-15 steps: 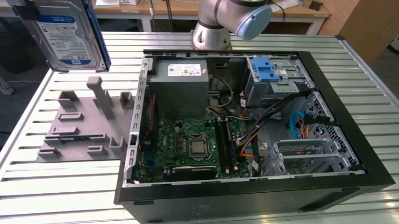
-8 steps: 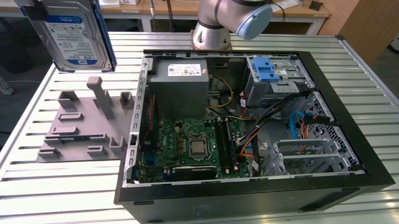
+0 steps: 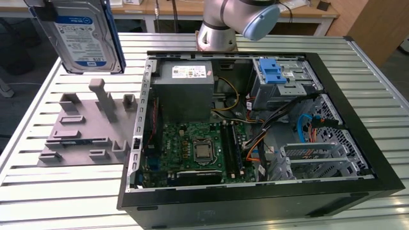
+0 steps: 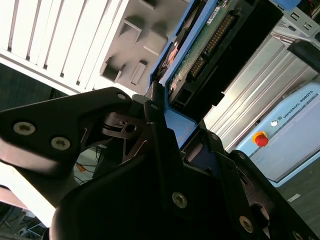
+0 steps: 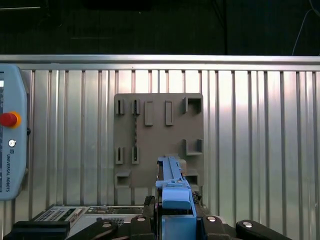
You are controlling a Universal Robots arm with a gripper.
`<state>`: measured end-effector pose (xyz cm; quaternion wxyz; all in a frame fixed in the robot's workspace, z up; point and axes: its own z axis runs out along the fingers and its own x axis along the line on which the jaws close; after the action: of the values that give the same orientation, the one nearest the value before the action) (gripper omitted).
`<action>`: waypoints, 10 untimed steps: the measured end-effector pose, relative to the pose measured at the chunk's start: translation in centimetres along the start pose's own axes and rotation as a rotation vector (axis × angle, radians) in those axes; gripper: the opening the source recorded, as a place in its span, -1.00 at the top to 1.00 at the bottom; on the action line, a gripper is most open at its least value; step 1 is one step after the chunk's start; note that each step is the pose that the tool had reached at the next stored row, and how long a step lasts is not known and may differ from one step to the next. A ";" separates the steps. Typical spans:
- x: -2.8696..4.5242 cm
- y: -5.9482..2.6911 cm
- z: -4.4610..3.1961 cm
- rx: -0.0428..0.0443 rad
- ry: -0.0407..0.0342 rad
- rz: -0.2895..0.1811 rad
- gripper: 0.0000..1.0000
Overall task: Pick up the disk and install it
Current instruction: 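Pick up the disk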
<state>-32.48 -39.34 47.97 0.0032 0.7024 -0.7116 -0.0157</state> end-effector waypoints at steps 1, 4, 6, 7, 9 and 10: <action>0.00 -0.16 0.00 -0.0001 0.0000 0.000 0.26; 0.01 -0.63 -0.01 0.0000 0.0000 0.000 0.26; 0.01 -0.93 -0.01 0.0000 0.0000 0.000 0.26; 0.01 -1.09 -0.02 -0.0001 0.0000 0.000 0.26; 0.01 -1.40 -0.02 0.0000 0.0000 0.000 0.26; 0.01 -1.56 -0.02 0.0000 0.0000 0.000 0.26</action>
<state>-30.91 -39.37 47.95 0.0032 0.7024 -0.7116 -0.0157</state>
